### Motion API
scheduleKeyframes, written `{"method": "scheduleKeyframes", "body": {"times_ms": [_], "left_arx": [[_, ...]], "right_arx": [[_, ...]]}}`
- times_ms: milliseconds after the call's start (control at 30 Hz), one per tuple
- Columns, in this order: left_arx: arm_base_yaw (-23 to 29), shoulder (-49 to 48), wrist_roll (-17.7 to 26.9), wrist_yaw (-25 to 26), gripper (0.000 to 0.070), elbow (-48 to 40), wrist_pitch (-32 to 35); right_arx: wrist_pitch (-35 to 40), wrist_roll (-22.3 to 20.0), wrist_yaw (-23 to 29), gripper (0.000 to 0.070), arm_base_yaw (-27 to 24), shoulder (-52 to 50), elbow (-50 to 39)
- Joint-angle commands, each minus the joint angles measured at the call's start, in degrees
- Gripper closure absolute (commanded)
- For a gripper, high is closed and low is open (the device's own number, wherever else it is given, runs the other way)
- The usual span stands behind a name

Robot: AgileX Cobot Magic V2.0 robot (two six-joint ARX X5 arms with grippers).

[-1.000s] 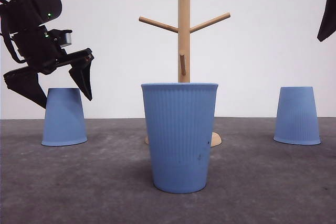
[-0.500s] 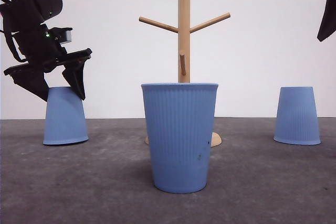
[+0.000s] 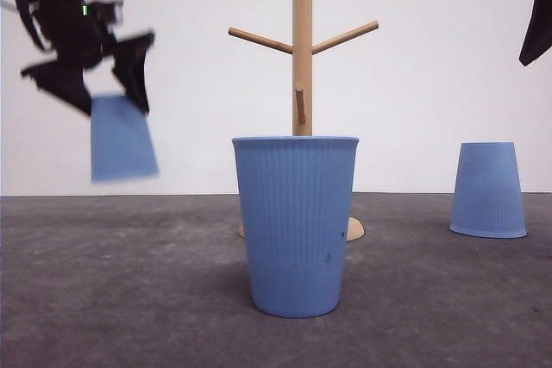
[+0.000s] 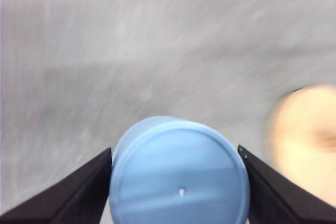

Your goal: Place three cups

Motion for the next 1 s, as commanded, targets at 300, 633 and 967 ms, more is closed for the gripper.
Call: {"method": "scheduleKeyframes", "body": {"times_ms": [300, 633, 967], "left_arx": [[2.3, -7.0, 0.1, 17.2, 0.0318, 7.4, 1.0], [3.2, -8.0, -7.3, 32.2, 0.0318, 7.4, 9.9], [-0.3, -5.1, -9.4, 32.7, 0.0318, 7.4, 12.9]], "right_arx": [[0.5, -0.4, -0.1, 0.0055, 0.0, 0.3, 0.7], [0.4, -0.4, -0.1, 0.0055, 0.0, 0.3, 0.7], [0.5, -0.4, -0.2, 0.0055, 0.0, 0.3, 0.7]]}}
